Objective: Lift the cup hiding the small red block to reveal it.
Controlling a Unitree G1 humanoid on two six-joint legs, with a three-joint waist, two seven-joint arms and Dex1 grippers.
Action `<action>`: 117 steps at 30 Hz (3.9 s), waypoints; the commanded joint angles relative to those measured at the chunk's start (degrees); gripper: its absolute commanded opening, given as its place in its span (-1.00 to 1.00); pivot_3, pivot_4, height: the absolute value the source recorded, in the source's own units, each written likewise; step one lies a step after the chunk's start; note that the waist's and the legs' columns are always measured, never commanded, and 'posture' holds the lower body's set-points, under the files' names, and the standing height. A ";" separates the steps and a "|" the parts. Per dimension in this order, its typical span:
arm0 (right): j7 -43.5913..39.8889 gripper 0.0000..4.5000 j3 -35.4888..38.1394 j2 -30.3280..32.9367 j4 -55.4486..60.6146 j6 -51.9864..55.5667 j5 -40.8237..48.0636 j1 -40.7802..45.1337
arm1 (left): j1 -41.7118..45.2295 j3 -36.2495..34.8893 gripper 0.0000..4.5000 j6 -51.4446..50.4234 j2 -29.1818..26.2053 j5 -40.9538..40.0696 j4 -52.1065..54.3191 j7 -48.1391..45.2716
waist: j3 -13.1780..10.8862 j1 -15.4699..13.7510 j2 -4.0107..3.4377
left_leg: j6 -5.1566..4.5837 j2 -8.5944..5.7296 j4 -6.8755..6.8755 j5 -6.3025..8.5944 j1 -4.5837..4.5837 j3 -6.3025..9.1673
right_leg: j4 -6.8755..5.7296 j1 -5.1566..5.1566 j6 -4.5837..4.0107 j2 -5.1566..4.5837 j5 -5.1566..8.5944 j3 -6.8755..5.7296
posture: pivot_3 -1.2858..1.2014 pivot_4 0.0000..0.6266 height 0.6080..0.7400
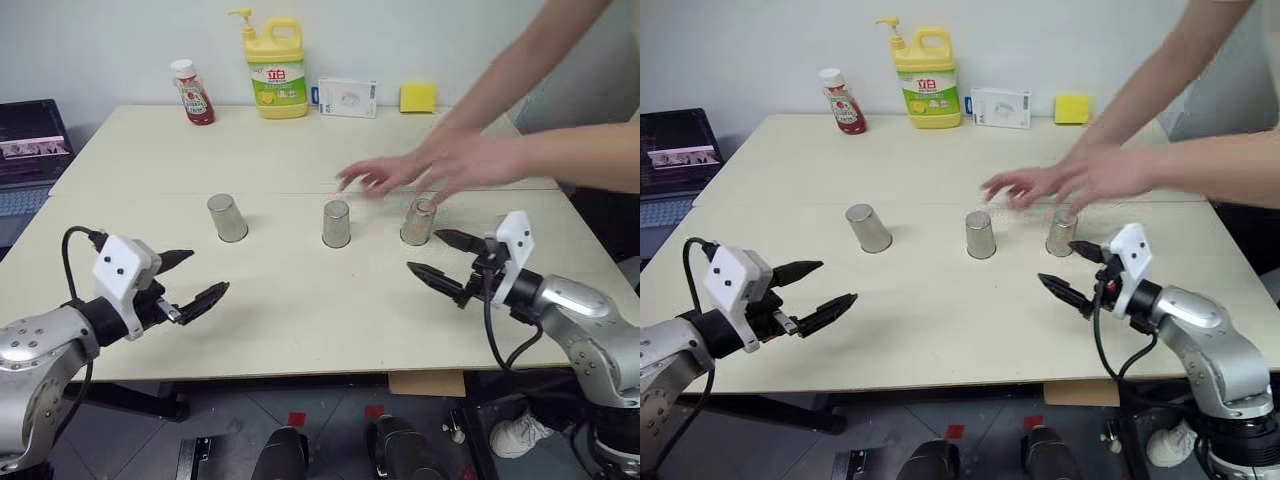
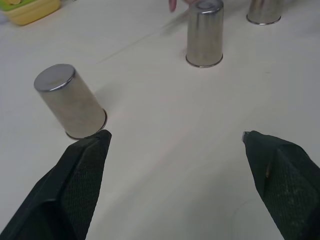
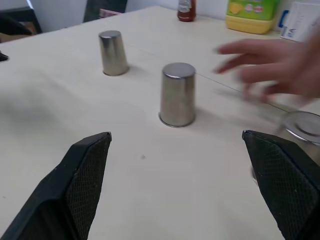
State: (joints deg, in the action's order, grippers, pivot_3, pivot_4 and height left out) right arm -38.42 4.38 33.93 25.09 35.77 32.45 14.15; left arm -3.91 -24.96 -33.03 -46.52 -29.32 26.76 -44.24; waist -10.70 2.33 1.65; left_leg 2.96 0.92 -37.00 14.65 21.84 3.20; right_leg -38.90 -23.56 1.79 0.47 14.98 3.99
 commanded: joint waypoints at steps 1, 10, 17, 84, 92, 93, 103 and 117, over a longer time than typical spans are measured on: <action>1.07 0.98 -0.30 -0.65 2.74 1.07 1.16 1.70 | 2.02 1.02 1.00 -0.98 -0.22 -1.07 2.17 1.10 | 0.00 -0.01 0.00 | 0.00 -0.01 0.00 0.00 0.01 0.00 | 0.00 0.00 0.00 -0.01 0.00 0.00 | 0.03 -0.52 1.00; 2.26 0.98 -1.98 1.39 7.45 7.40 2.21 3.64 | 15.79 17.30 1.00 -3.94 4.19 3.56 -3.85 4.79 | 0.01 -0.56 0.02 | 0.00 -0.07 -0.02 0.00 0.03 0.07 | 0.00 0.01 0.03 -0.01 -0.02 -0.05 | 0.03 -0.52 1.00; 2.14 0.98 0.01 4.11 9.68 9.35 2.91 1.28 | 31.02 28.69 1.00 0.05 11.47 10.83 -20.11 5.04 | 0.02 -0.53 0.05 | 0.00 -0.09 -0.05 -0.01 0.08 0.10 | 0.02 0.03 0.04 0.00 -0.03 -0.07 | 0.03 -0.52 1.00; 4.86 1.00 1.21 5.09 12.66 10.70 6.44 1.02 | 48.82 19.30 0.23 8.26 30.17 23.78 -54.48 24.47 | 0.01 -0.72 0.10 | 0.00 -0.23 -0.16 -0.01 0.19 0.28 | -0.03 0.05 0.09 -0.09 -0.05 -0.20 | 0.03 -0.52 1.00; 4.71 1.00 0.97 4.97 12.35 10.98 6.46 1.86 | 47.88 18.16 0.87 4.13 29.45 21.95 -52.24 25.15 | 0.01 -0.44 0.10 | 0.00 -0.20 -0.13 -0.01 0.14 0.28 | -0.06 0.06 0.09 -0.08 -0.05 -0.20 | 0.03 -0.52 1.00; 4.74 1.00 0.99 4.97 12.33 11.03 6.50 1.94 | 47.80 18.44 0.99 4.00 29.13 22.13 -51.39 24.95 | 0.01 -0.45 0.10 | 0.00 -0.20 -0.13 -0.01 0.14 0.29 | -0.06 0.06 0.09 -0.08 -0.05 -0.21 | 0.03 -0.52 1.00; 5.91 1.00 2.14 4.46 12.66 11.22 7.38 1.91 | 44.19 17.32 1.00 0.14 27.03 20.36 -28.88 24.48 | 0.01 -0.51 0.10 | 0.01 -0.20 -0.13 -0.02 0.17 0.29 | -0.04 0.05 0.08 -0.11 -0.06 -0.18 | 0.03 -0.52 1.00; -0.63 1.00 2.30 7.29 6.38 4.59 3.91 1.37 | 25.53 13.81 1.00 -12.47 -3.13 7.93 -9.51 -5.03 | 0.00 -0.20 0.09 | 0.01 -0.14 -0.07 -0.02 0.08 0.21 | -0.02 0.04 0.07 -0.06 -0.03 -0.17 | 0.03 -0.52 1.00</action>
State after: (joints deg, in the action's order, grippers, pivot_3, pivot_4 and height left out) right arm -36.29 5.00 40.03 32.75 41.11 35.01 14.77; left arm 22.16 -7.32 -44.35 -45.19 -18.13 15.86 -42.82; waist -10.70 2.13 1.74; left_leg 2.97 0.80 -37.08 14.64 21.92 3.41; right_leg -38.92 -23.51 1.86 0.42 14.95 3.80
